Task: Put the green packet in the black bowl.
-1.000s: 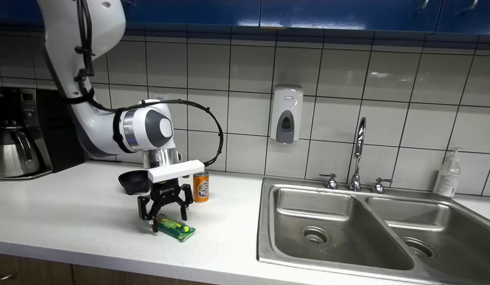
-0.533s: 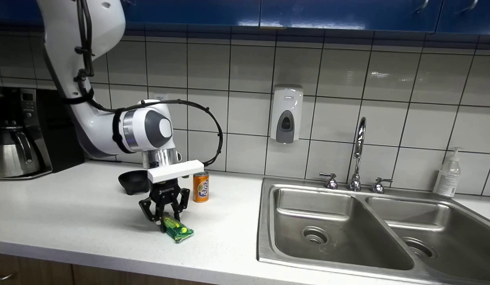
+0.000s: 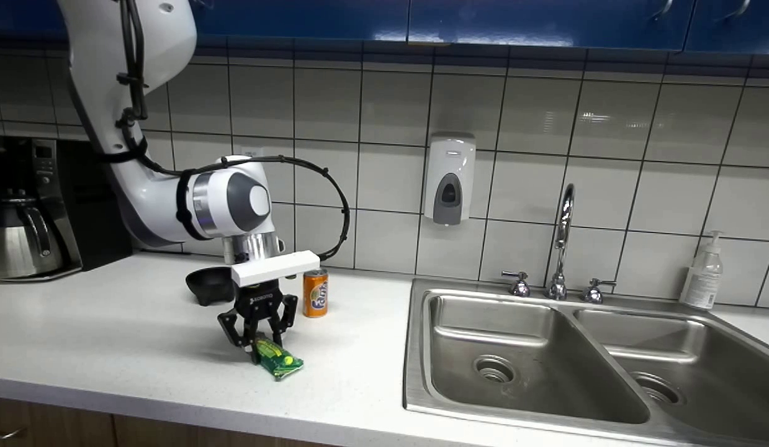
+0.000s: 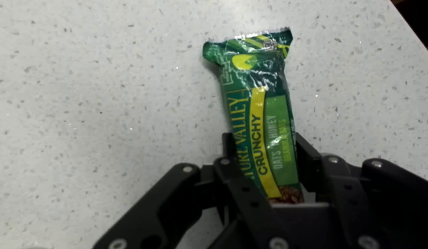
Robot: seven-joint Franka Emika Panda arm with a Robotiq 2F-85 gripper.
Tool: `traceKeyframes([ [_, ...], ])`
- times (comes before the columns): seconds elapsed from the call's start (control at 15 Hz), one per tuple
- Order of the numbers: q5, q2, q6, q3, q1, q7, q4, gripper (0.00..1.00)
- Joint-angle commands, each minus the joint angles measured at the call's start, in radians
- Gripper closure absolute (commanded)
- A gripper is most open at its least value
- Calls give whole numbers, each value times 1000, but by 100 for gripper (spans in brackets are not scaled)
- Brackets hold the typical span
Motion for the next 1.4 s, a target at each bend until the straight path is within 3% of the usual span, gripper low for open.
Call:
traceKeyframes([
  [0.0, 23, -41, -4, 30, -16, -36, -2, 83],
  [0.73, 34, -138, -1, 82, 22, -44, 29, 83],
  [1.33, 26, -122, -13, 109, 64, -20, 67, 83],
])
